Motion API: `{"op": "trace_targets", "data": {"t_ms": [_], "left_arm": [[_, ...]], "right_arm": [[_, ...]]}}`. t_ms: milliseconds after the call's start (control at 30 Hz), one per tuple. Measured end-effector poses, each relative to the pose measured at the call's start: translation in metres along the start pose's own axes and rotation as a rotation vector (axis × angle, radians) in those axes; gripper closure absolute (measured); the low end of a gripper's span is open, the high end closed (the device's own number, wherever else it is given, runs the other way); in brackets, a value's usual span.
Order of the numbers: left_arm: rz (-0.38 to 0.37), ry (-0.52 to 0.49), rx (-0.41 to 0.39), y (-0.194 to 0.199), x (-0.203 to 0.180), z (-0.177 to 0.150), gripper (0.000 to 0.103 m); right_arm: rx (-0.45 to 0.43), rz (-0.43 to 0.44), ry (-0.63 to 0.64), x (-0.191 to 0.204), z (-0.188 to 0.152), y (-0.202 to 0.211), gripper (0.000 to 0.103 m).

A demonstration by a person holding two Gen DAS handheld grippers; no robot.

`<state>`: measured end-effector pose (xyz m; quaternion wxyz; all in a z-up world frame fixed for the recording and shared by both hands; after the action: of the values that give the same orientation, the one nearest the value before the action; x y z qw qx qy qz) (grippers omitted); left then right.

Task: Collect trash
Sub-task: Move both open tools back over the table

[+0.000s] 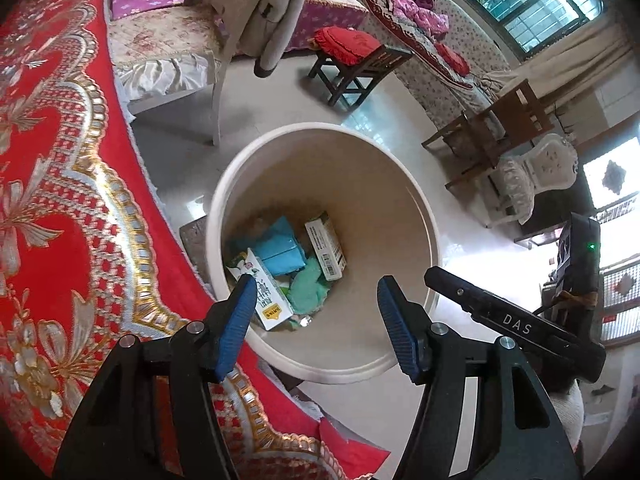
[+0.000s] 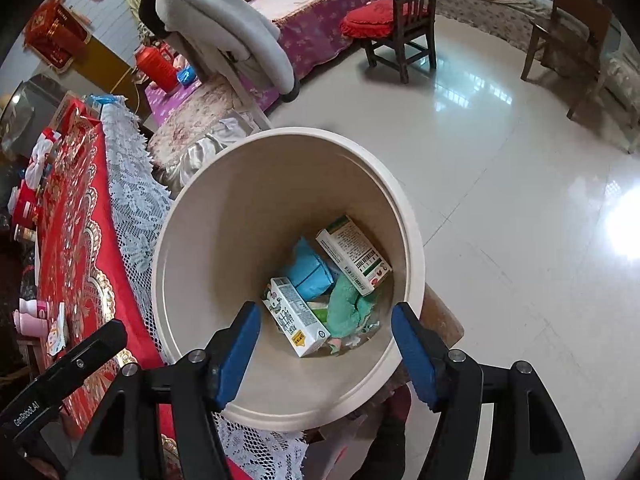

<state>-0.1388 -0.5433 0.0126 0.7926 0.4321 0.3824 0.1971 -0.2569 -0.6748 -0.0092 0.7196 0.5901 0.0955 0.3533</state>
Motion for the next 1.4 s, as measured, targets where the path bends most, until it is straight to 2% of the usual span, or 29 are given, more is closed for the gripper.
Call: {"op": "trace_targets", "data": {"t_ms": [300,633,900,1400], "left_arm": [[0.033,0.002,-0.084,0.037,0.014,0.001,0.042],[0.108,0.065,-0.192,0.093,0.060,-0.006,0.042],[0.208,0.176,-0.266,0.144,0.130,-0.032,0.042],[0.400,0.498,-0.356,0.240,0.285,-0.113,0.042]], "right_arm": [[-0.017,0.018,0.061,0.027,0.005,0.008,0.037],[-0.021,0.088,0.202,0.103,0.002,0.010,0.037],[0.013,0.153,0.349,0.181,-0.013,-0.002,0.037],[0.115,0.285,0.628,0.337,-0.074,-0.036,0.036]]}}
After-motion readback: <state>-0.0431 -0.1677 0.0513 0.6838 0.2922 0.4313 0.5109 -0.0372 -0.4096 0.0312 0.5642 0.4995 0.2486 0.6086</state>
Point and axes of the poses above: each gripper's, at about its wrist camera, not at the fingertips, and y roughly against the way its jaws point, x to its left, z to its top, the point moved 4 cm from there along -y, roughly the way its jaws point, and after that the axes turned 3 degrees about -x, right-handed, at the moved point
